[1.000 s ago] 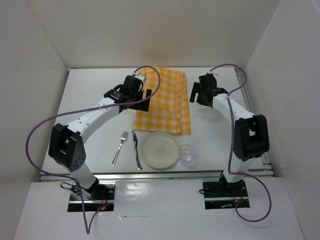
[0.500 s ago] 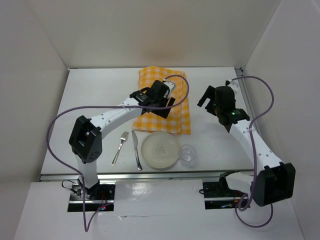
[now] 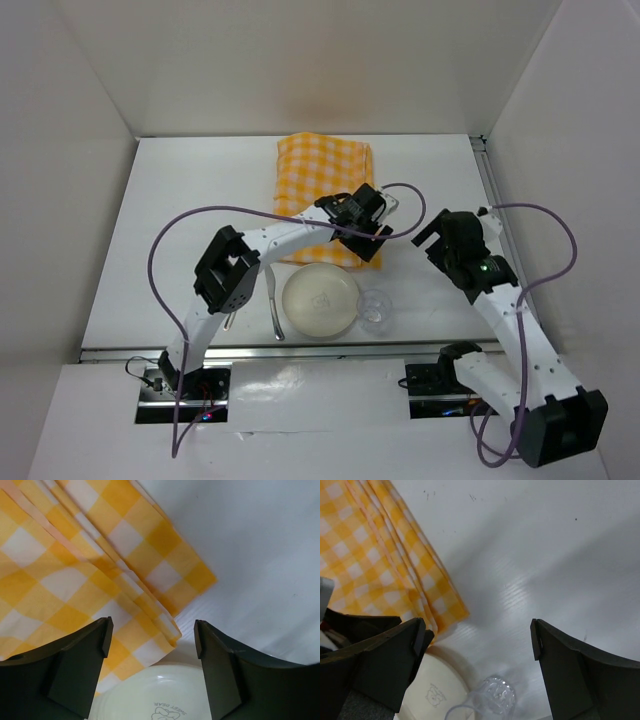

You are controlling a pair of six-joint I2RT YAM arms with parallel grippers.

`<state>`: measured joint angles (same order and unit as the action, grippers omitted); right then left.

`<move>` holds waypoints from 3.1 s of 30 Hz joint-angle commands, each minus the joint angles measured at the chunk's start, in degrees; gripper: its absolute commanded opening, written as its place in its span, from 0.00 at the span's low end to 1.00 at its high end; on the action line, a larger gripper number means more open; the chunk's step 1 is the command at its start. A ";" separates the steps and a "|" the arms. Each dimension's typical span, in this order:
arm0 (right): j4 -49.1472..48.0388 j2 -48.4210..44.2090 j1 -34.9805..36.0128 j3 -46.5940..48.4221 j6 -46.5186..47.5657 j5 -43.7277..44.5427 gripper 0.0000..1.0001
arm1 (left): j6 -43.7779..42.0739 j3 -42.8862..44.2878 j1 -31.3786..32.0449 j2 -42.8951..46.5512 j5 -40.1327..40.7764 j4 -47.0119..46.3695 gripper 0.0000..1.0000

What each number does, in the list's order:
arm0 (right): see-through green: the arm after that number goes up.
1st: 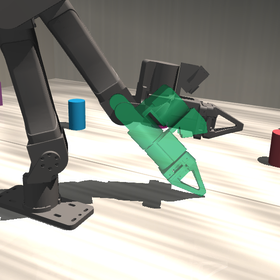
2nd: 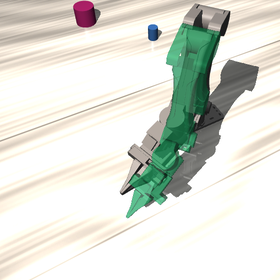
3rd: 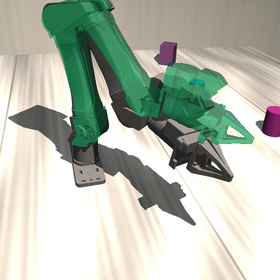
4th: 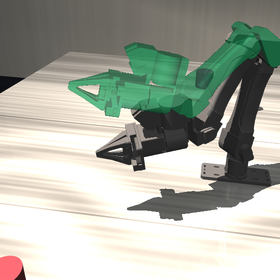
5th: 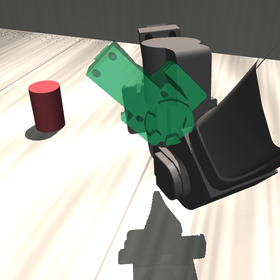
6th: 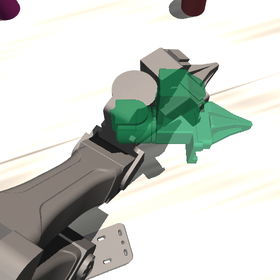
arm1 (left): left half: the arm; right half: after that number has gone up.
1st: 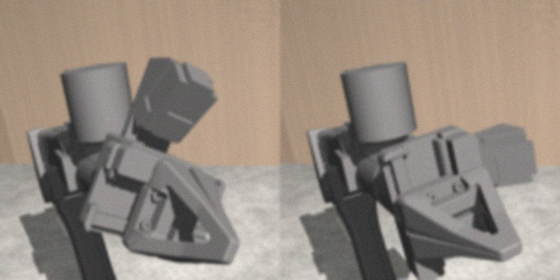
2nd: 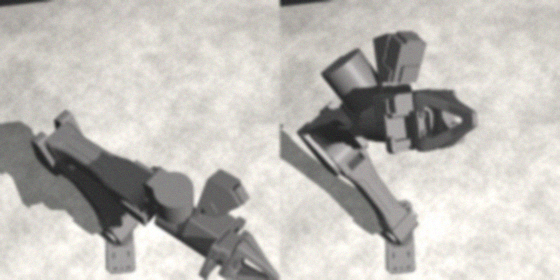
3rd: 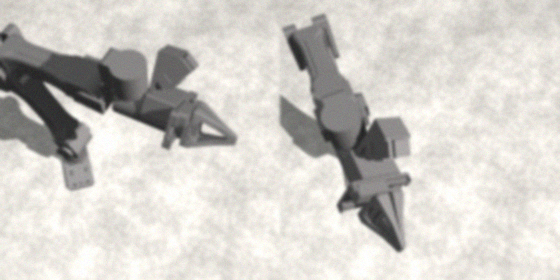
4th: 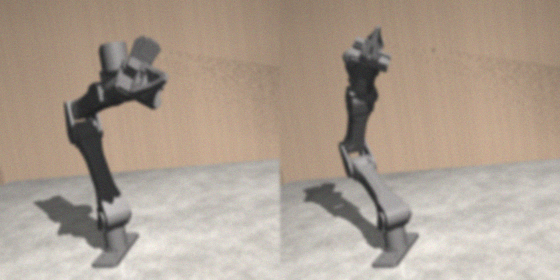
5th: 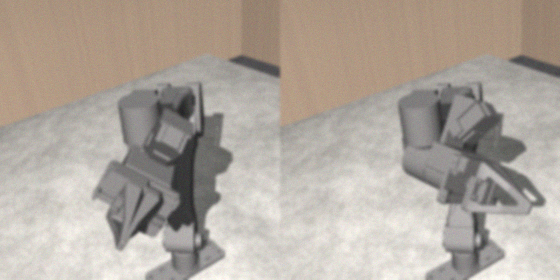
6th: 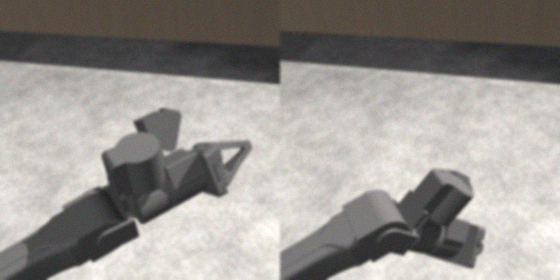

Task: Set the dinner table for one person

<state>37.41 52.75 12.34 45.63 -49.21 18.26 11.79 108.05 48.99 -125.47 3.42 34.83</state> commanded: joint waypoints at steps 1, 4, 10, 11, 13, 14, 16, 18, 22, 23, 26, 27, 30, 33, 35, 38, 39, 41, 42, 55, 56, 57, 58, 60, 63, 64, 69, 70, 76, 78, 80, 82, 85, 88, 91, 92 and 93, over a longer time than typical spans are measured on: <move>5.21 -5.54 -0.30 -0.89 -5.28 2.39 1.00 | -2.55 2.87 -0.21 -1.44 -0.53 -0.29 0.85; 7.94 -9.33 -0.30 -2.03 -6.50 1.78 1.00 | -3.96 2.87 0.93 -2.84 2.19 -0.29 0.85; 11.98 -10.65 -0.30 -2.03 -7.04 1.78 1.00 | -5.63 4.19 2.86 -5.22 5.98 1.65 0.82; 11.99 -10.65 -0.30 -2.03 -7.04 1.78 1.00 | -5.64 4.19 2.86 -5.22 6.68 1.65 0.82; 11.99 -10.65 -0.30 -2.03 -7.04 1.78 1.00 | -5.64 3.66 2.86 -5.22 6.69 1.65 0.80; 11.38 -10.65 -0.30 -2.03 -7.04 1.78 1.00 | -6.16 3.66 2.86 -5.22 6.69 1.65 0.80; 10.76 -10.13 -0.30 -2.03 -7.04 1.78 1.00 | -6.17 3.66 2.86 -5.22 7.21 2.17 0.80; 10.06 -9.43 -0.30 -2.03 -6.51 1.78 1.00 | -6.17 2.26 3.39 -5.22 9.75 2.17 0.79; 9.53 -8.81 -0.30 -2.03 -6.51 1.25 1.00 | -5.64 2.25 3.39 -5.22 11.52 2.70 0.75; 8.92 -8.28 -0.30 -2.03 -6.51 0.73 1.00 | -5.64 2.25 3.39 -5.22 12.13 3.31 0.75; 8.91 -8.28 -0.30 -2.03 -6.51 0.72 1.00 | -5.64 2.25 3.39 -5.22 12.14 3.84 0.74; 8.91 -8.28 -0.30 -2.03 -6.51 0.72 1.00 | -5.64 2.25 3.39 -5.22 12.14 3.84 0.74; 8.38 -8.28 -0.30 -2.03 -5.98 0.72 1.00 | -5.64 2.25 3.39 -5.22 11.61 4.37 0.74; 7.86 -8.28 -0.30 -2.03 -5.98 0.20 1.00 | -5.11 1.73 3.39 -3.56 10.39 4.90 0.76; 7.25 -7.75 -0.30 -2.03 -5.46 0.20 1.00 | -5.11 1.03 3.39 -2.50 9.07 4.90 0.78; 6.72 -7.75 -0.30 -2.03 -5.46 -0.42 1.00 | -5.72 -0.46 3.39 -0.92 5.64 5.42 0.78; 6.71 -7.23 -0.30 -2.03 -4.94 -1.03 1.00 | -6.25 -2.04 3.39 0.39 4.85 5.42 0.78; 6.10 -7.22 -0.30 -2.03 -4.93 -1.03 1.00 | -6.25 -3.37 3.39 0.93 4.23 4.11 0.78; 5.58 -7.22 -0.30 -2.03 -4.93 -1.64 1.00 | -6.25 -3.37 3.39 0.93 4.75 4.11 0.76; 4.52 -6.70 -0.30 -2.56 -4.40 -2.18 1.00 | -6.25 -0.83 3.39 -1.44 9.84 4.63 0.64; 4.52 -6.70 -0.30 -2.56 -4.40 -2.18 1.00 | -6.25 -0.82 3.39 -1.44 9.85 5.16 0.61; 4.52 -6.70 -0.30 -2.56 -4.40 -2.18 1.00 | -6.25 -0.82 3.39 -1.44 9.85 5.16 0.58; 4.52 -6.70 -0.30 -2.56 -4.40 -2.18 1.00 | -6.25 -0.30 3.39 -1.44 10.37 5.16 0.55; 4.52 -6.70 -0.30 -2.56 -4.40 -2.18 1.00 | -6.25 0.40 3.39 -0.92 10.99 5.16 0.43; 3.91 -6.70 -0.30 -2.56 -3.88 -2.70 1.00 | -6.25 0.93 3.39 -0.92 12.31 5.16 0.20; 3.90 -6.17 -0.30 -2.56 -3.35 -2.70 1.00 | -6.25 1.72 3.39 -0.92 12.31 5.16 0.15; -0.05 -4.24 -0.30 -3.70 1.04 -7.18 1.00 | -5.73 6.46 3.39 -0.92 12.06 7.00 0.00; -1.62 -2.58 -0.30 -3.70 1.74 -8.14 1.00 | -5.73 7.34 2.61 -0.92 12.05 7.01 0.00; -4.88 2.53 -0.30 -4.84 3.60 -15.09 1.00 | -1.60 13.15 -3.89 3.20 4.70 9.12 0.00; -7.34 3.15 -0.30 -5.45 3.60 -18.34 1.00 | 0.33 13.85 -8.72 6.28 0.82 9.12 0.00; -10.67 4.20 -0.30 -5.99 4.21 -20.62 1.00 | 3.31 13.85 -14.24 8.48 -5.25 9.12 0.00; -13.14 5.42 -0.30 -6.69 2.64 -24.49 1.00 | 6.30 10.89 -17.86 12.52 -11.72 7.19 0.00; -19.02 9.81 -0.30 -7.22 0.61 -27.74 0.95 | 9.81 3.26 -24.10 19.44 -18.51 1.66 0.00; -24.48 15.70 -0.30 -7.75 -1.93 -29.06 0.94 | 14.90 -5.96 -29.47 26.56 -22.73 -4.93 0.00; -27.91 20.45 -0.30 -8.27 -2.47 -29.07 0.94 | 19.13 -13.28 -34.57 31.50 -25.21 -12.22 0.00; -28.52 21.33 -0.30 -8.27 -3.34 -29.59 0.94 | 21.15 -17.57 -35.54 34.12 -25.91 -13.72 0.00; -30.53 22.99 -0.30 -8.88 -3.35 -29.60 0.94 | 21.86 -19.35 -37.29 35.02 -25.92 -14.87 0.00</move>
<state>14.61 73.65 12.34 37.82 -50.61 -9.50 27.49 93.89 13.87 -93.43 -16.60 27.66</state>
